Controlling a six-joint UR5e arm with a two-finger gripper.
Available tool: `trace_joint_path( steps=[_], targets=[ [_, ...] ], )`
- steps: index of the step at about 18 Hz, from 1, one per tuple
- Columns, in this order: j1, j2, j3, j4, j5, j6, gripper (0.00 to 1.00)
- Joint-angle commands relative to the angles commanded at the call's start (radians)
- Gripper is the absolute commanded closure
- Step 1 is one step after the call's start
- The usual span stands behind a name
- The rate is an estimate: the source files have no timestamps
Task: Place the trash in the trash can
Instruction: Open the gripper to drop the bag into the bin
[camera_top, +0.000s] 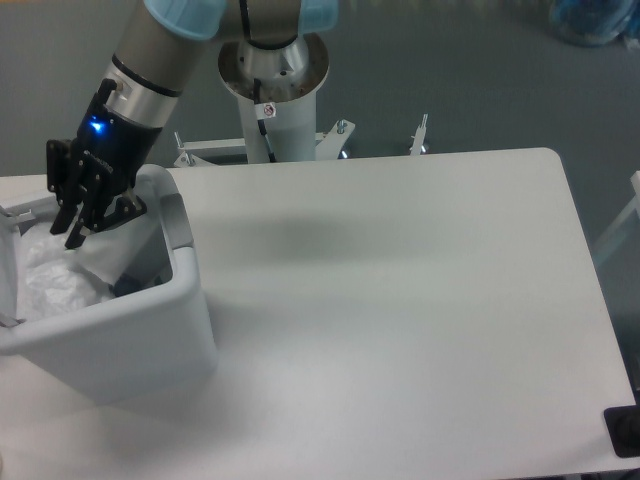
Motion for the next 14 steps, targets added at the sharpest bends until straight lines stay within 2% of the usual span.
trace_joint_path(
  steps=[2,4,9,14],
  targets=[
    [0.017,0.005,0.037,0.000,0.127,0.003,0.00],
    [0.081,0.012,0.069,0.000,0.229,-0.008,0.00],
    [0.256,0.037,0.081,-0.012,0.267,-0.009,0.00],
    [0.351,0.037,0.089,-0.012,0.300,0.035,0.00]
  ],
)
